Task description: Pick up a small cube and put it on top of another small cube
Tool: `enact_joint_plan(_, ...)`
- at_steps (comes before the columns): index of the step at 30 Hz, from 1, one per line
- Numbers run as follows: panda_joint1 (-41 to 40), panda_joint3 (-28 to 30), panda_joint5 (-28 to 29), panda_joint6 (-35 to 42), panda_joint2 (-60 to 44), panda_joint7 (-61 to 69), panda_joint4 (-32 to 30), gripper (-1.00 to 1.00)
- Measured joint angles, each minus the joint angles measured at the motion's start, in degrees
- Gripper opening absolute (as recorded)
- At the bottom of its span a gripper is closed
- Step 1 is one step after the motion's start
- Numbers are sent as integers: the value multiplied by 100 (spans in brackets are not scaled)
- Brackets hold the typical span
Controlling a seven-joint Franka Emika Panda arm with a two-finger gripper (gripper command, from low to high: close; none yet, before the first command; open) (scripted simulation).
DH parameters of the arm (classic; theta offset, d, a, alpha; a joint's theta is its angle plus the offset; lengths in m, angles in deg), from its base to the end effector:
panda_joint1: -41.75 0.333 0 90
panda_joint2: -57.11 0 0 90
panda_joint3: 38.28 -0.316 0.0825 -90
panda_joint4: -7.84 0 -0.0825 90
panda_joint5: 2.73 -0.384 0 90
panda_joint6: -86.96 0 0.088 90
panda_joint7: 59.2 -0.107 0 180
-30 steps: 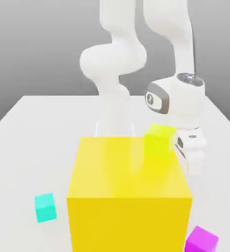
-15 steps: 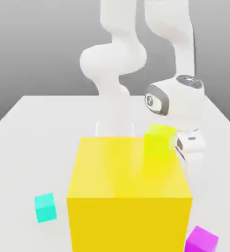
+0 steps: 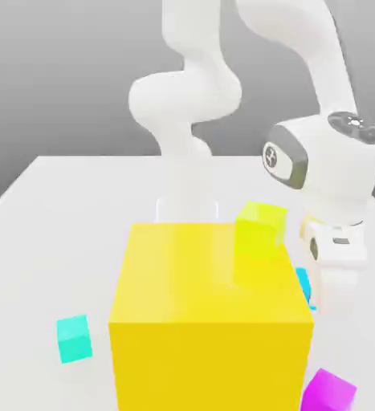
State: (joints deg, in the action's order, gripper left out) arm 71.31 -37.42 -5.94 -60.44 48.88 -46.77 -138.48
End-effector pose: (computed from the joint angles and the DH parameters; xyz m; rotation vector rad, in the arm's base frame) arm 0.3868 0.2105 0.2055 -2.9549 -1.0266 0.1989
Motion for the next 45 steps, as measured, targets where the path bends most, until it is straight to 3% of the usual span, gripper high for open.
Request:
enact_joint_plan(20, -380, 695, 90, 2907, -1695, -934, 4100, -100)
enact_joint_plan(25, -1007, 1220, 235, 3291, -1599, -512, 4565, -100)
enact_joint_plan(32, -1902, 1940, 287, 2780, -1023, 484, 3712, -100)
enact_joint_plan(45, -2774, 2505, 302, 682, 208, 2285, 822, -100)
